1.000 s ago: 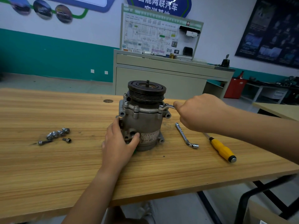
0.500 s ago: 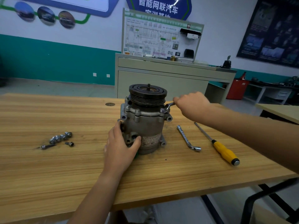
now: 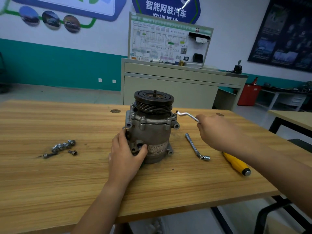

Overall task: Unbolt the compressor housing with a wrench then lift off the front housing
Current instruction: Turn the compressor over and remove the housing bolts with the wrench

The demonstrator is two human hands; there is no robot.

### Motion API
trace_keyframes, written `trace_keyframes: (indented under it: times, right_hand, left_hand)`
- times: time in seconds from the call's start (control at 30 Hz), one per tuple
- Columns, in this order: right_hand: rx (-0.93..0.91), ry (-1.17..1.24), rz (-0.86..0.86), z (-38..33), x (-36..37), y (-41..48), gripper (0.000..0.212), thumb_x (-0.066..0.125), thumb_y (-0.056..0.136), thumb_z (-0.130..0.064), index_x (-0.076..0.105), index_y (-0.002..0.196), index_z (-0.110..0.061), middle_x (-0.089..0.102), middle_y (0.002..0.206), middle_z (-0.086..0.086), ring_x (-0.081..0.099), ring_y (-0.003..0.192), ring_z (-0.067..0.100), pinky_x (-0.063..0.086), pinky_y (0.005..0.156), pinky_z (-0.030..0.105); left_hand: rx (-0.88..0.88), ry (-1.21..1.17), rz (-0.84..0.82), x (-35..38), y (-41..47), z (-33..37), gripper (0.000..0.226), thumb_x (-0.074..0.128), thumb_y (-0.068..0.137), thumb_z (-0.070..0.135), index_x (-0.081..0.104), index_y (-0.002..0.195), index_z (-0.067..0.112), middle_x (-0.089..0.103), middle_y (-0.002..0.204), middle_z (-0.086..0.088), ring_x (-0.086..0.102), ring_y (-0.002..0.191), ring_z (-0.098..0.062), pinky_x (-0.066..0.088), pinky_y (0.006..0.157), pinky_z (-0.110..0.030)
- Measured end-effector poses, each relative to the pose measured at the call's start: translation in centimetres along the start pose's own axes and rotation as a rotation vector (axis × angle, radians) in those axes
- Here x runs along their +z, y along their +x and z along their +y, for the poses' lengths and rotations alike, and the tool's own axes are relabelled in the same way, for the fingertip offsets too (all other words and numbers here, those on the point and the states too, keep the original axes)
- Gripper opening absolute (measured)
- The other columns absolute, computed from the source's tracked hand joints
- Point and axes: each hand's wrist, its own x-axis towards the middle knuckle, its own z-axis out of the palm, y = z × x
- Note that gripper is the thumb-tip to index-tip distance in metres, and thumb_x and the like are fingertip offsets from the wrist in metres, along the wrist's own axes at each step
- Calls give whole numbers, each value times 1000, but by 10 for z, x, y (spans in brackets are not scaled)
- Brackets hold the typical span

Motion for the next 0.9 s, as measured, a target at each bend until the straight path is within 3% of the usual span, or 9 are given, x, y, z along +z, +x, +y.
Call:
trace_keyframes:
  times: [0.13, 0.27, 0.4, 0.6, 0.67, 0.77, 0.9]
  right_hand:
    - [-7, -135, -60, -13, -14, -5, 21, 42, 92, -7, 48, 111, -14, 39, 64, -2, 38, 56, 12, 28, 43, 23]
    - [-94, -316, -105, -28, -33, -6, 25, 44, 91, -2, 49, 114, -9, 32, 63, -1, 32, 51, 12, 26, 41, 22]
    - [-145, -470, -195, -49, -41, -4, 39, 45, 91, 2, 41, 130, 1, 26, 66, 2, 34, 55, 18, 33, 43, 25]
    - [-195, -501, -87, -9, -27, 10, 38, 32, 96, -14, 30, 133, -4, 38, 59, -1, 38, 48, 12, 25, 40, 24]
    - [-219, -529, -88, 3, -20, 23, 30, 34, 96, -14, 35, 125, -7, 41, 60, -3, 39, 49, 11, 25, 42, 24]
    - [-227, -493, -51, 11, -8, 54, 20, 42, 94, -9, 45, 113, -11, 50, 74, -1, 49, 64, 15, 34, 57, 24]
    - [-237, -305, 87, 8, 19, 79, 26, 44, 92, -4, 46, 117, -11, 60, 101, 7, 56, 91, 23, 45, 75, 30]
  left_hand:
    - [6, 80, 47, 0, 0, 2, 79, 68, 80, 38, 29, 144, 14, 17, 152, -8, 20, 139, -26, 28, 110, -47]
    - [8, 78, 46, 1, 0, 2, 78, 68, 79, 38, 30, 143, 14, 16, 152, -8, 19, 139, -26, 28, 110, -48]
    - [-4, 71, 41, 2, 0, 0, 81, 67, 79, 40, 28, 144, 14, 16, 152, -7, 19, 140, -25, 27, 110, -48]
    - [-7, 63, 29, 1, 1, -1, 81, 67, 79, 42, 26, 145, 16, 18, 151, -6, 24, 137, -25, 30, 108, -47]
    - [-8, 60, 29, 1, 1, -1, 81, 66, 79, 42, 26, 145, 16, 19, 150, -5, 26, 136, -24, 31, 107, -48]
    - [-13, 50, 20, 0, 1, 0, 81, 66, 79, 43, 25, 145, 17, 19, 150, -3, 26, 136, -23, 31, 107, -49]
    - [-11, 51, 9, 0, 0, 1, 81, 65, 80, 43, 24, 145, 17, 16, 151, 0, 26, 137, -21, 31, 107, -50]
